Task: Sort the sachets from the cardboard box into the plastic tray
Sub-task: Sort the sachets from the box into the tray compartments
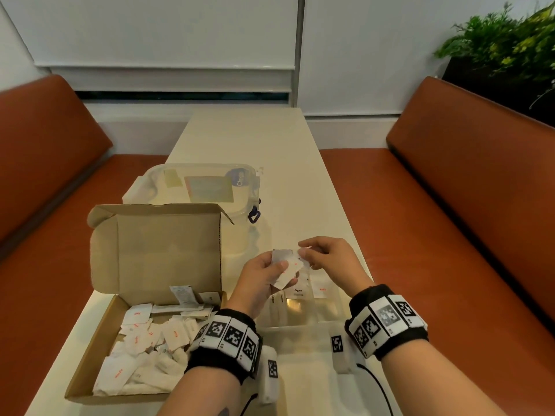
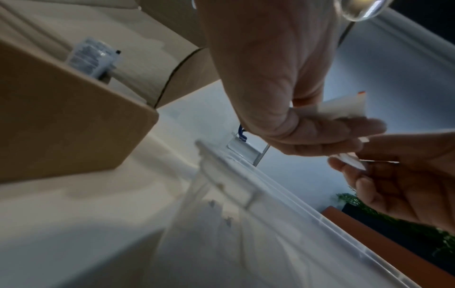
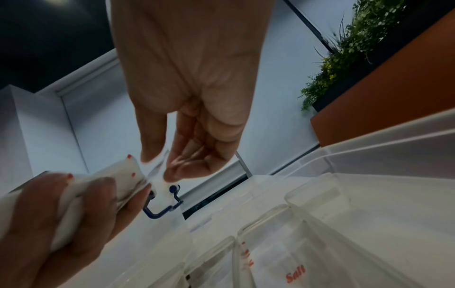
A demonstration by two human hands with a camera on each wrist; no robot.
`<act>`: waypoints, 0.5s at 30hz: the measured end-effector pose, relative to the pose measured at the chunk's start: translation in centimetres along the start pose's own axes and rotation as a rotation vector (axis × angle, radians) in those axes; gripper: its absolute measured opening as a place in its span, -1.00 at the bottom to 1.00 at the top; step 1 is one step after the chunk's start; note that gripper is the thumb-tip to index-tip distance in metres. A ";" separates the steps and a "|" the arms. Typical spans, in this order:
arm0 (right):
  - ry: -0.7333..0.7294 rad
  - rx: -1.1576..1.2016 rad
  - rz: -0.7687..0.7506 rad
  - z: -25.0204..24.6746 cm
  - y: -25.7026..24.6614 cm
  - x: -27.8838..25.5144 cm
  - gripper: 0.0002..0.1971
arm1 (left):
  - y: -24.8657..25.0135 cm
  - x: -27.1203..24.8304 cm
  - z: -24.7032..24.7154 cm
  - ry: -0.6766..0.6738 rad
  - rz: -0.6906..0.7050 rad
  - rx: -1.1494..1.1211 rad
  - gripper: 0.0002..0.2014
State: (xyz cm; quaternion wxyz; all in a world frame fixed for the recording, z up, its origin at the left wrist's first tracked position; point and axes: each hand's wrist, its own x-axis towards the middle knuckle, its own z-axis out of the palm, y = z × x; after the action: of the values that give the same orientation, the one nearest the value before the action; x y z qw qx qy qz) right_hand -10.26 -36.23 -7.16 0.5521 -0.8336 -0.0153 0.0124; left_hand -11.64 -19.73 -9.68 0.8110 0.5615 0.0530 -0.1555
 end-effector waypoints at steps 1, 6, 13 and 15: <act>-0.015 -0.004 0.008 0.0 0.0 0.0 -0.89 | 0.0 0.0 -0.1 -0.002 -0.005 -0.004 -0.81; 0.005 -0.161 0.064 0.1 0.8 0.3 -0.96 | -0.3 0.1 -0.3 0.055 0.022 -0.050 -0.81; -0.038 -0.428 0.167 2.4 3.5 -0.3 -0.94 | -0.6 0.7 -1.5 0.226 0.125 -0.150 -0.83; -0.002 -0.483 0.154 3.3 4.0 -0.4 -0.94 | -0.5 0.7 -1.6 0.225 0.129 -0.145 -0.82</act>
State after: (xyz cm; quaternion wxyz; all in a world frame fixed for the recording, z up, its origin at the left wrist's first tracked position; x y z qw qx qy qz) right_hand -10.69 -34.79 -12.14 0.3344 -0.9399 0.0452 0.0514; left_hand -11.02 -18.59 -10.91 0.8468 0.5174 0.1185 -0.0351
